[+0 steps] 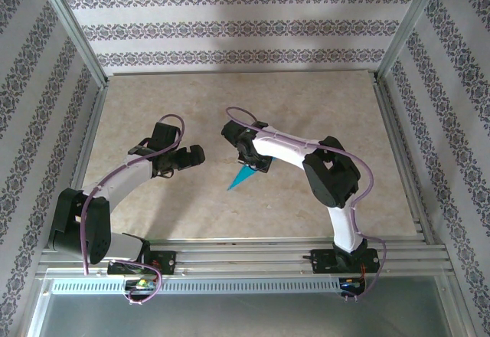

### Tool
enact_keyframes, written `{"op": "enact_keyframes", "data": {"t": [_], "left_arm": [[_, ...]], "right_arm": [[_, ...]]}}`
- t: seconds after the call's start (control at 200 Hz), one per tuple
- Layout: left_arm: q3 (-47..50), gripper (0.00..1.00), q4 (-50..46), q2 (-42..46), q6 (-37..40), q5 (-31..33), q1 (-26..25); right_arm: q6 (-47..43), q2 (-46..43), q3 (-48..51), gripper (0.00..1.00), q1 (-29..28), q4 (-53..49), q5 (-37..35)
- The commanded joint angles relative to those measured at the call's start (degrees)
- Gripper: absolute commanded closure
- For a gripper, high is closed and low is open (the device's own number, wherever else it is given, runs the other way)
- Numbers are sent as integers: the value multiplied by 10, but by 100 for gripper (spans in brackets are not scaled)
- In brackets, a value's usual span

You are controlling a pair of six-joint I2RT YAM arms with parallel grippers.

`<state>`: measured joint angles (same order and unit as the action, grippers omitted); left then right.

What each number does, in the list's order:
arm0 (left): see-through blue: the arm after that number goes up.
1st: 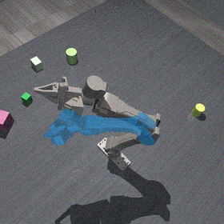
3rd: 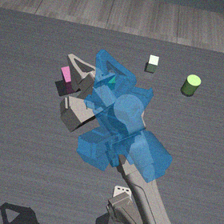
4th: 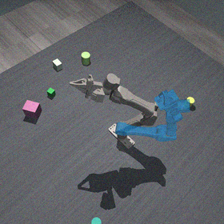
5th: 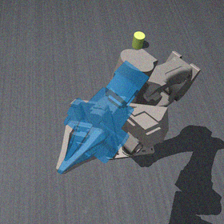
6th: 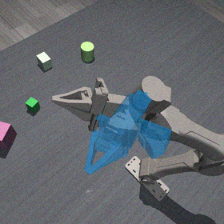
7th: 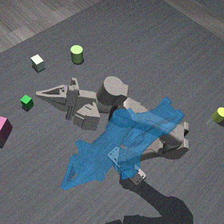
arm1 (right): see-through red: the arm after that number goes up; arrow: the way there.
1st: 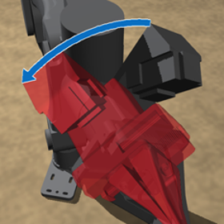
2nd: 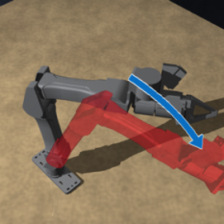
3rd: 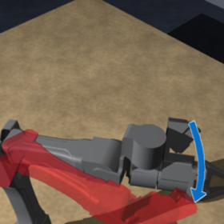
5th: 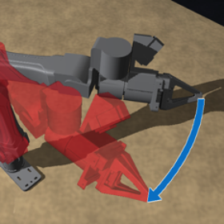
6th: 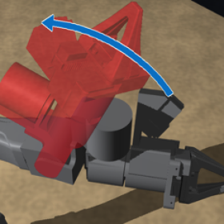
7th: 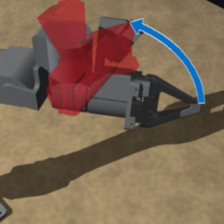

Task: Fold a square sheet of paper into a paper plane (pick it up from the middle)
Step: Turn over a paper plane at the center of the table.

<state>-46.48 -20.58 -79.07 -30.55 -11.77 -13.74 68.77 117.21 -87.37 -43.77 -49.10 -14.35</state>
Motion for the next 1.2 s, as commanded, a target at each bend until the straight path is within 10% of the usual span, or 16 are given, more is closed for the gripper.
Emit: {"op": "enact_keyframes", "data": {"t": [0.0, 0.774, 1.194], "left_arm": [[-1, 1, 13, -6, 7, -5, 7], [-9, 0, 10, -3, 2, -16, 11], [17, 5, 88, 48, -39, -110, 23]], "right_arm": [[29, -35, 19, 50, -8, -24, -15], [-54, -113, 95, 95, 6, 130, 9], [-194, -154, 222, 95, 67, 529, 327]]}}
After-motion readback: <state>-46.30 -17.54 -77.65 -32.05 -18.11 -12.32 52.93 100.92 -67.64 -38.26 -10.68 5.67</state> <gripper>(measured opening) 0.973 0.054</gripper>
